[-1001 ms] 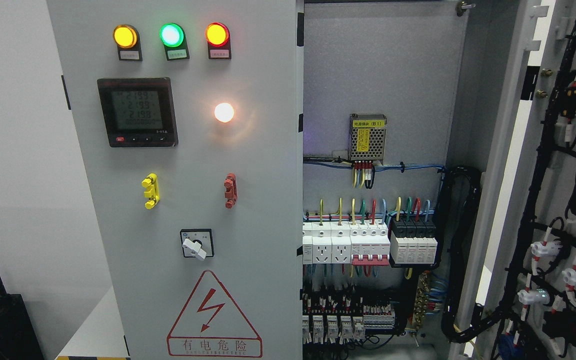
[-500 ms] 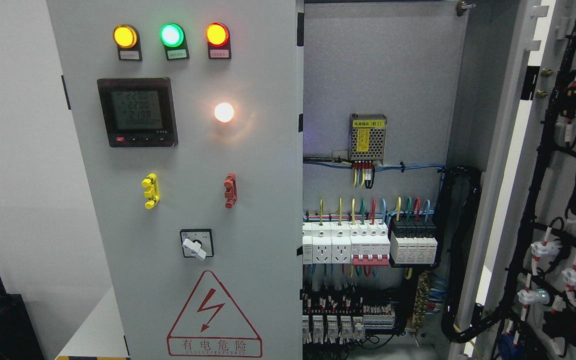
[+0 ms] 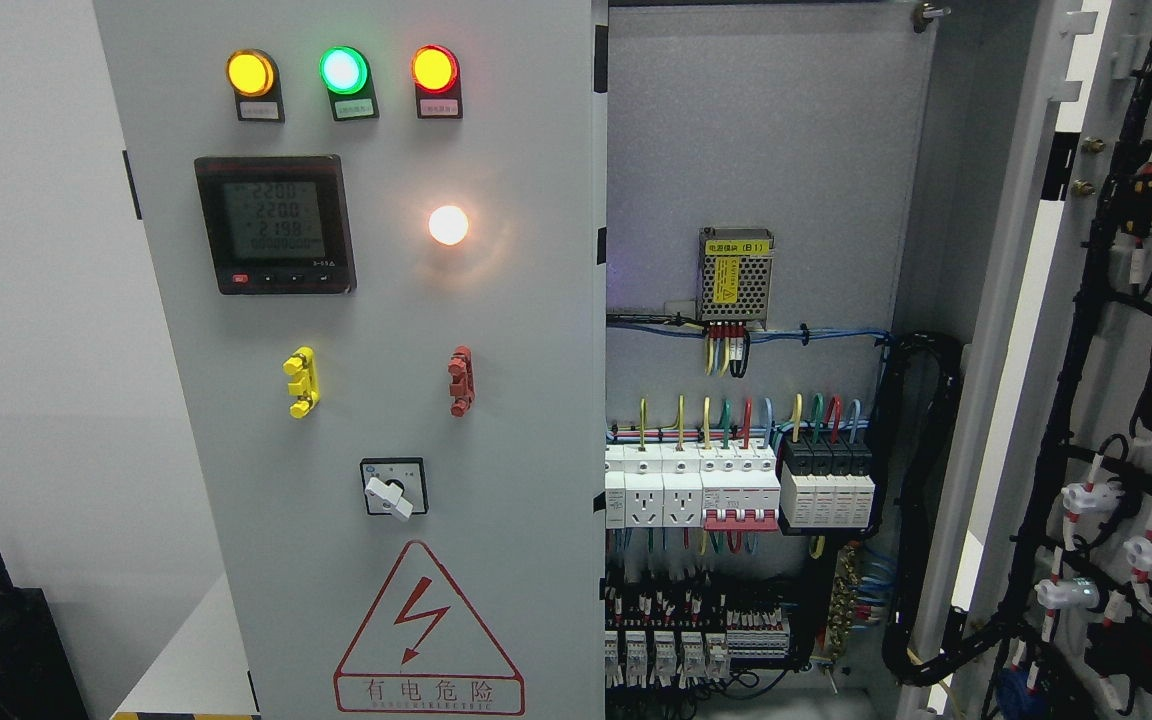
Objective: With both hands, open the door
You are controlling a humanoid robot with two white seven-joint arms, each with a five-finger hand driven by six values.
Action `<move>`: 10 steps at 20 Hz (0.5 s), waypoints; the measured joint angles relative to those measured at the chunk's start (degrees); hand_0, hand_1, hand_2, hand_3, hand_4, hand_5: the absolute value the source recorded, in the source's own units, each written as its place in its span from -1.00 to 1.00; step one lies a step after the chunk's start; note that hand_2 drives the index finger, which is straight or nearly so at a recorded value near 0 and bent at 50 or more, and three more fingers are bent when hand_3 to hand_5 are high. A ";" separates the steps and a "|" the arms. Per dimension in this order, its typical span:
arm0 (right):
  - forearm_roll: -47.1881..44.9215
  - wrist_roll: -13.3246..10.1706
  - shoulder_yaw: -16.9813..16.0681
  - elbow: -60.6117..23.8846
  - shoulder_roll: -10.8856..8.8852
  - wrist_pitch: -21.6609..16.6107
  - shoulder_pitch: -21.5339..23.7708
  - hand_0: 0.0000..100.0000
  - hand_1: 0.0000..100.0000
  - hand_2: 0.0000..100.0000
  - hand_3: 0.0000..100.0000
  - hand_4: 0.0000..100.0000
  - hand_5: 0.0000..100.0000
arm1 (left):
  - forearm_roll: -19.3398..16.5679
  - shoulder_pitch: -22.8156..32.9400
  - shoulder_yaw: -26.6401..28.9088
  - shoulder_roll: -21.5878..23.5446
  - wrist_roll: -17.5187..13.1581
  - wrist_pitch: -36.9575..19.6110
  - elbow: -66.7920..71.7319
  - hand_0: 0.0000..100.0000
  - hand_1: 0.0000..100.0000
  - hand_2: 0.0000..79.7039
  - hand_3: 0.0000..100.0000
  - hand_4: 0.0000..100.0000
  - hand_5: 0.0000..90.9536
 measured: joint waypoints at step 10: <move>0.02 -0.34 0.31 -24.45 -2.96 -2.89 17.30 -1.00 -1.00 -1.00 -1.00 -1.00 -1.00 | 0.12 0.00 0.71 -0.17 -0.41 -0.43 0.17 -1.00 -1.00 -1.00 -1.00 -0.93 -1.00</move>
